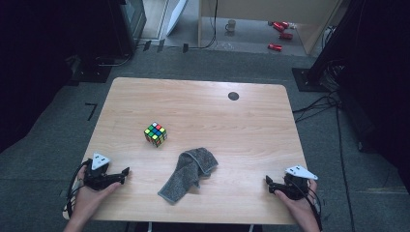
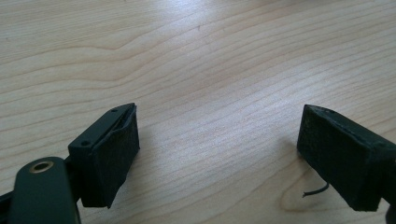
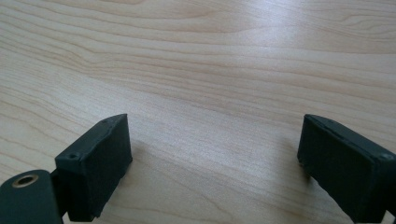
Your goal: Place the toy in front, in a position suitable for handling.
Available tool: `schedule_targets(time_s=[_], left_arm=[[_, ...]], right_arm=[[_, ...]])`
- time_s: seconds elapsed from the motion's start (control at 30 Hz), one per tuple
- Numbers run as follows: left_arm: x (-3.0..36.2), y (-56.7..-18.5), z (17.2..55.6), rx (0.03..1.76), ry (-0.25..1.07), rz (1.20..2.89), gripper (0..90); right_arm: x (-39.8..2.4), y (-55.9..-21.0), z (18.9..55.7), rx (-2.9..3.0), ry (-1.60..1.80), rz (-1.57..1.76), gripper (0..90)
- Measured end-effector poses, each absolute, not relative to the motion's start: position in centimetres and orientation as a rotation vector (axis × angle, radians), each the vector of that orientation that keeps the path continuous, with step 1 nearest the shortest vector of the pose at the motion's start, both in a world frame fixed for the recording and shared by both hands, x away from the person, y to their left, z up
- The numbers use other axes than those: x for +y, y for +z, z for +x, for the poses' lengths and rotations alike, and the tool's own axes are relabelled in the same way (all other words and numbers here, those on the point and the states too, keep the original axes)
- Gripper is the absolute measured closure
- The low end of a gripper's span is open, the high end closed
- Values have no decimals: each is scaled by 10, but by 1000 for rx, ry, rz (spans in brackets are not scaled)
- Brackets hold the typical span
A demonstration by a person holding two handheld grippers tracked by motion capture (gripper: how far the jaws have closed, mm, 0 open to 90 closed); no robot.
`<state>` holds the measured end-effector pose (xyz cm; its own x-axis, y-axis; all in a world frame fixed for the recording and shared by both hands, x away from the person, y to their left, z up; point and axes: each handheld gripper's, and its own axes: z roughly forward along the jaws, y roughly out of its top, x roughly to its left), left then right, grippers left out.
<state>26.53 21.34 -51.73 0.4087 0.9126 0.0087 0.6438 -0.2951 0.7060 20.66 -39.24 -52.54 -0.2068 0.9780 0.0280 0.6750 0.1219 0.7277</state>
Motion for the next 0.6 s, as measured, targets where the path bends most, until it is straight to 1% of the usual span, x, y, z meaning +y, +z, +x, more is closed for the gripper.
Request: schedule_targets(time_s=[0.3, 0.37, 0.53, 0.6], left_arm=[[212, -516, 265, 1313, 560, 2042, 130], [212, -515, 266, 1319, 559, 2032, 129], [212, -513, 269, 1340, 563, 2012, 130], [211, -511, 273, 1349, 529, 1979, 130]], right_arm=[[-391, -525, 207, 1937, 857, 1605, 98], [-390, -524, 207, 1939, 849, 1608, 112], [-380, -520, 207, 1961, 869, 1595, 114], [-372, -515, 207, 1965, 887, 1573, 119]])
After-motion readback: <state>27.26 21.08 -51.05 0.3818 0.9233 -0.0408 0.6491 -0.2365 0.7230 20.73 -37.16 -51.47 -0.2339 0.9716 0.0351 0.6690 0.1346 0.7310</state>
